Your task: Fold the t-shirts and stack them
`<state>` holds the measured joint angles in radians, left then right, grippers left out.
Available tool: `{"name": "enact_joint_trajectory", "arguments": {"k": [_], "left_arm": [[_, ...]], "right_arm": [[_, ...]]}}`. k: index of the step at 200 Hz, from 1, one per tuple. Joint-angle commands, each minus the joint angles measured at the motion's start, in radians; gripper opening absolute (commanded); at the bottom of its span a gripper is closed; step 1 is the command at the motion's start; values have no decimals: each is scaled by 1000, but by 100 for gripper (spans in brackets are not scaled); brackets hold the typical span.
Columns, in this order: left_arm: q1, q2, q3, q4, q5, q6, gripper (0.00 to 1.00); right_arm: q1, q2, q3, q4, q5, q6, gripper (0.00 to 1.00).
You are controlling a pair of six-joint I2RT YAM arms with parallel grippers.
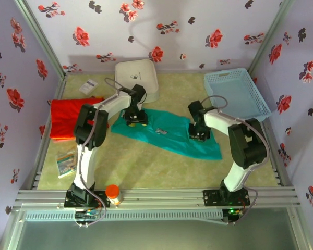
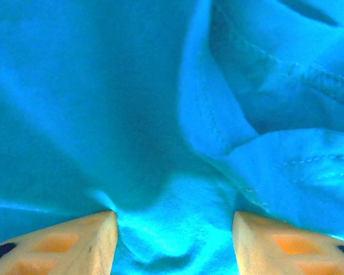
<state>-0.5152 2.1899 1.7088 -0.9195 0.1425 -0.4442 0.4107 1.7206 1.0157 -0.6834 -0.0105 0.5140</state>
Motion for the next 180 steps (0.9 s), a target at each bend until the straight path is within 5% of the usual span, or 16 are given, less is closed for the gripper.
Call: {"name": "enact_joint_trajectory", "arguments": {"k": [1,91,133,180], "left_arm": [[-43,65,94,-68,73,33,55],[-170,310,534,-149,189,-2,53],[-182,335,639,-152,238,6,52],[-146,140,555,-95,229,21,53]], "right_arm": [[81,-83,-86,-79,-69,87,28],[465,-346,-334,95,-112,499,30],[481,-454,-315,55,-20,510,39],[420,-483,-149,-56,142,366,55]]}}
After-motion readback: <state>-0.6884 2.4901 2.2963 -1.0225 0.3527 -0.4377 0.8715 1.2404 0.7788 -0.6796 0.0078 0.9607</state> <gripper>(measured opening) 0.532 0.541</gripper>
